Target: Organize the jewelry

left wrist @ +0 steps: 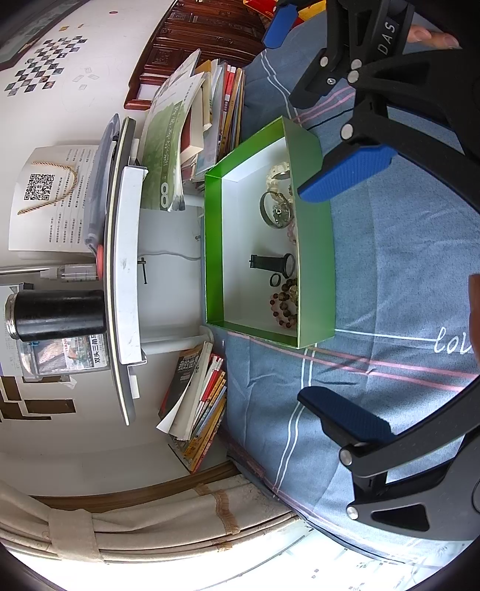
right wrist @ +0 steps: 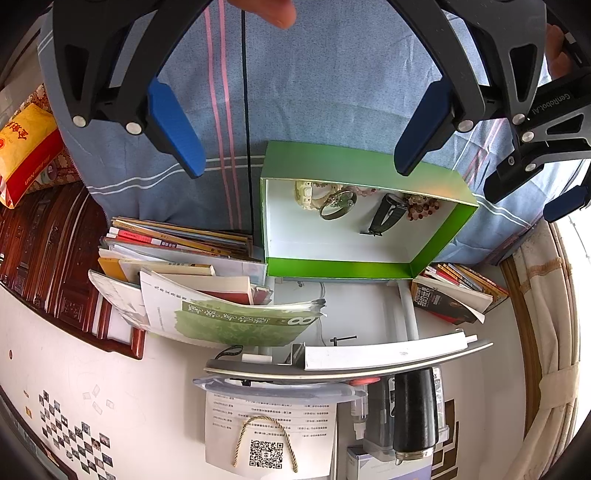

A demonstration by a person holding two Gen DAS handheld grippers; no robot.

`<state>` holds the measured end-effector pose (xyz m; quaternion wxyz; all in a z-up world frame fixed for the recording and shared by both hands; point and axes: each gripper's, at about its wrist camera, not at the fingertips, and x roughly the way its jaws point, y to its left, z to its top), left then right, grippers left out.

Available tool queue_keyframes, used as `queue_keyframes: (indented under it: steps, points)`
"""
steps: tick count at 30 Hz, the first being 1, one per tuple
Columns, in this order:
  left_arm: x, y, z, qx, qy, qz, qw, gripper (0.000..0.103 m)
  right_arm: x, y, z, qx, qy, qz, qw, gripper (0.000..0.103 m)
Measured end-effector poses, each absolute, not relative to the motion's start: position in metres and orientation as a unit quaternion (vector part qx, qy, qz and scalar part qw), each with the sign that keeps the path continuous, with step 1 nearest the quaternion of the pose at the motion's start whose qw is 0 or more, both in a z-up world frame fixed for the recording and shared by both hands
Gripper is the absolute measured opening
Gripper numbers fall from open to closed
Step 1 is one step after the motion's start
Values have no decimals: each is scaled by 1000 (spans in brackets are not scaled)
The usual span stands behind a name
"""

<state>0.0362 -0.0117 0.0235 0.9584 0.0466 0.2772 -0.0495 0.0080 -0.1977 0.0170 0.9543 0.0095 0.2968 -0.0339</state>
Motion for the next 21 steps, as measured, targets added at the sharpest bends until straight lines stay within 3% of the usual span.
queue_keyframes:
  steps: [21]
  points:
    - [35, -12, 25, 52, 277, -53, 958, 99, 4, -196, 19, 5, 293, -36, 955, 100]
